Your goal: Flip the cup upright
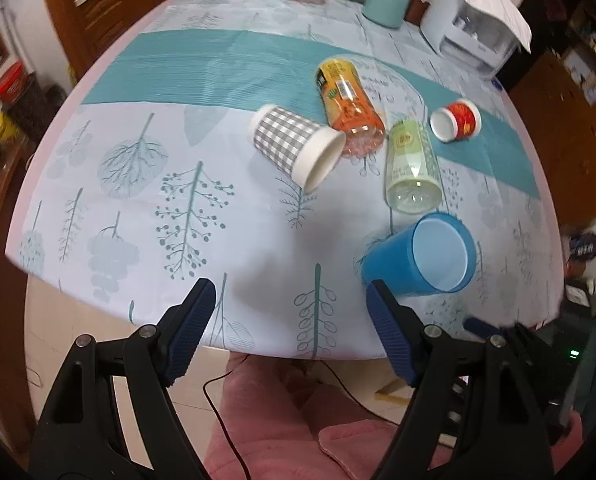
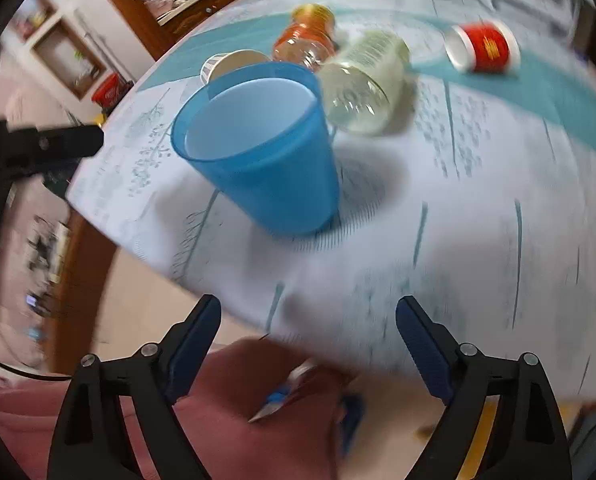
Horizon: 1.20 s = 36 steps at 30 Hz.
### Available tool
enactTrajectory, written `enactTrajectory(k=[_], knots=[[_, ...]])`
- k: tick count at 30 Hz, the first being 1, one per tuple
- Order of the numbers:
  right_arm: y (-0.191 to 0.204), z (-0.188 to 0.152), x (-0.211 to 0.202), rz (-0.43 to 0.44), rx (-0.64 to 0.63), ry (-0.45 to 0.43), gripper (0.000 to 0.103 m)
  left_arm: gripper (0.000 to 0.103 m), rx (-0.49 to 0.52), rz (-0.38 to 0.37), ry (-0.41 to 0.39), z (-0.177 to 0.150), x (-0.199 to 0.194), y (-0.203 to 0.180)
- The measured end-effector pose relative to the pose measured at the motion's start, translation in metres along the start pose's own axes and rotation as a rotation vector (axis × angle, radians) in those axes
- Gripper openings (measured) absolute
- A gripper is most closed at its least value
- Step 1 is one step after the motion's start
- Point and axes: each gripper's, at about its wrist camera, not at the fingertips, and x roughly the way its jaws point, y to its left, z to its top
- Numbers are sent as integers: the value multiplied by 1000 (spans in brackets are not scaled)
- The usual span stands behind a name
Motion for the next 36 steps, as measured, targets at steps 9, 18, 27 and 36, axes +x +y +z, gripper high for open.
enactTrajectory(k=[9,18,27,36], knots=[[1,-4,-86,-205,101,36,101,76,65,-3,-55,1,-50,-22],[25,-10,-161,-227,95,-249,102,76,68,-11,-196,-17,-90,-63],[60,-25,-216,-217,47,-535,102,78,81,117,-293,-37,-109,-73],[64,-33,-209,-205,78,-514,102,92,82,177,-278,-48,-105,-69]])
